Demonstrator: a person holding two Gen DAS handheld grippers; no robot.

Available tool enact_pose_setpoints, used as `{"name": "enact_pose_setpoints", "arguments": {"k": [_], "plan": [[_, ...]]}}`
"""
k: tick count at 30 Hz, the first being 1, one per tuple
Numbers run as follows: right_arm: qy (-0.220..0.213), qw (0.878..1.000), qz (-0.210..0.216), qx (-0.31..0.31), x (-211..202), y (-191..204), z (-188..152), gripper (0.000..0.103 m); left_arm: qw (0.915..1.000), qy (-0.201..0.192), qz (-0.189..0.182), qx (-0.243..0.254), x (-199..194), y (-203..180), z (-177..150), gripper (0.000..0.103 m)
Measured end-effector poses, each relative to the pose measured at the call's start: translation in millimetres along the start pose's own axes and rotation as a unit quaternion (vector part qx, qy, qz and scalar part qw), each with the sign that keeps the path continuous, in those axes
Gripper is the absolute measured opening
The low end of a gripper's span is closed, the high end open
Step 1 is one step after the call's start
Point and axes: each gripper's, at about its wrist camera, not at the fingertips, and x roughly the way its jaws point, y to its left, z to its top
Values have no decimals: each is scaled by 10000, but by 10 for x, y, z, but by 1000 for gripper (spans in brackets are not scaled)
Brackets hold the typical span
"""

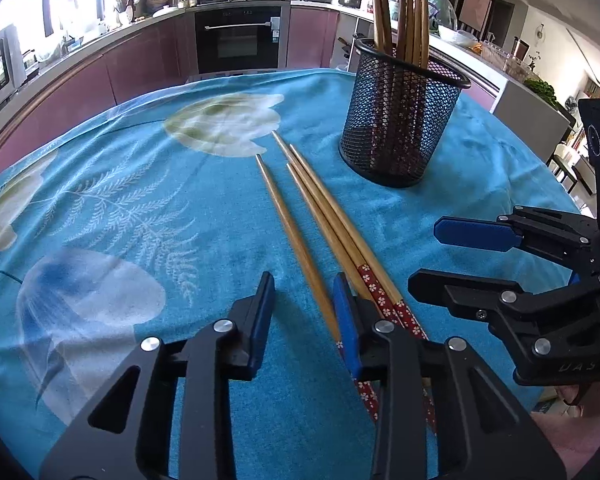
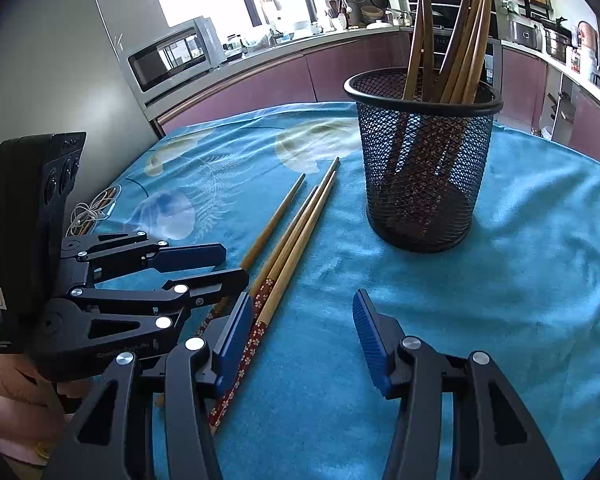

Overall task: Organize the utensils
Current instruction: 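Lower the left tool onto a chopstick while the right tool lowers onto another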

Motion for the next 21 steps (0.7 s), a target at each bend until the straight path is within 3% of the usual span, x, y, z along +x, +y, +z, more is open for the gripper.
{"name": "enact_pose_setpoints", "arguments": {"k": [14, 21], "plan": [[104, 9986, -378, -347, 162, 143, 22, 48, 9997, -17, -136, -215, -2, 94, -2, 23], [166, 9983, -447, -333, 163, 107, 11, 42, 9995, -43, -176, -256, -4, 106, -11, 23]]}}
